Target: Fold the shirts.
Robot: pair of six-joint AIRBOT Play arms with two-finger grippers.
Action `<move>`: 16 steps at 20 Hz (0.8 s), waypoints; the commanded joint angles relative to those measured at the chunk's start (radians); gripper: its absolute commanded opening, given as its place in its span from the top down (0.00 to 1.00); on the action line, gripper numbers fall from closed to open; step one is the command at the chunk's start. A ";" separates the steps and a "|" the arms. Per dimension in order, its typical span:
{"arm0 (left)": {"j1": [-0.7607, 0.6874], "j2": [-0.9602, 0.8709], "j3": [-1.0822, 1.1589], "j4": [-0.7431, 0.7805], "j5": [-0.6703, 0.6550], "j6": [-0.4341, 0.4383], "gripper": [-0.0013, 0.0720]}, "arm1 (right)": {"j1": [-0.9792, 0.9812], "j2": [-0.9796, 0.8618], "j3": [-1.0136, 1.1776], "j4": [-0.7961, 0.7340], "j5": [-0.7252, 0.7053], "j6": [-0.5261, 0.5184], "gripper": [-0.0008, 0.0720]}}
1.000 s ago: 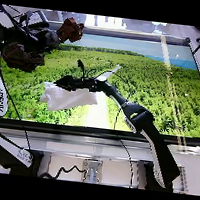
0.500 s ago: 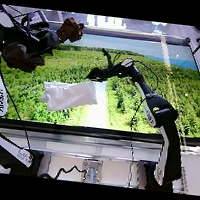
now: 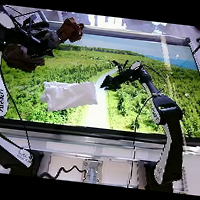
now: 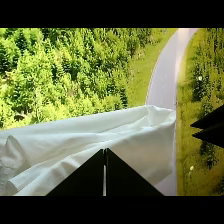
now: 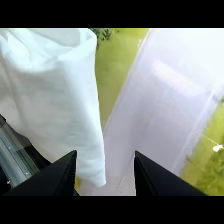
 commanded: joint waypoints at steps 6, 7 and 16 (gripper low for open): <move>-0.001 0.000 0.000 -0.001 -0.004 0.016 0.96 | 0.012 -0.097 -0.002 0.250 -0.022 -0.011 0.38; -0.001 0.000 0.000 -0.003 -0.004 0.018 0.96 | 0.018 -0.105 -0.002 0.257 -0.028 -0.013 0.38; -0.001 0.000 0.000 -0.063 0.000 0.037 0.96 | 0.094 -0.116 -0.002 0.410 -0.089 -0.089 0.38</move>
